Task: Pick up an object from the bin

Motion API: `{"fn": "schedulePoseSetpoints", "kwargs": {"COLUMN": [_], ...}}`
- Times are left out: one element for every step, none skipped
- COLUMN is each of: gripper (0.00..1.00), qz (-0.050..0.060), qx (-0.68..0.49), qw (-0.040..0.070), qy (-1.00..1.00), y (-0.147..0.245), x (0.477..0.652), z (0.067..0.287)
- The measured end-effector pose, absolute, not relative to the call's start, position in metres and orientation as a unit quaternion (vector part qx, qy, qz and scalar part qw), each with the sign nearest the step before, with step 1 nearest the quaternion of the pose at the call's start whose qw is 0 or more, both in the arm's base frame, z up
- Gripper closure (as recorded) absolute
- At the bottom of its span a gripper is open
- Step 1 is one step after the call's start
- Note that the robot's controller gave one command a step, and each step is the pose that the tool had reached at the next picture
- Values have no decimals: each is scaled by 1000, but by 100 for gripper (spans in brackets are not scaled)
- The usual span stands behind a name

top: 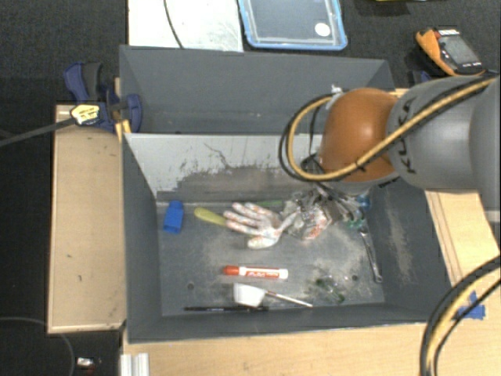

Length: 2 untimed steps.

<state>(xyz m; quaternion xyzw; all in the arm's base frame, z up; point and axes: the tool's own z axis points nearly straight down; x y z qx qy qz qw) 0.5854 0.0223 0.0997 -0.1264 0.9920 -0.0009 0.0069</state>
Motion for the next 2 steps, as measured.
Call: {"fn": "schedulePoseSetpoints", "kwargs": {"gripper": [100,100], "qz": [-1,-1], "qx": [-126,-127], "qw": [7,6], "qy": [992,992], "y": [22,23], "x": [585,585], "z": [116,138]}}
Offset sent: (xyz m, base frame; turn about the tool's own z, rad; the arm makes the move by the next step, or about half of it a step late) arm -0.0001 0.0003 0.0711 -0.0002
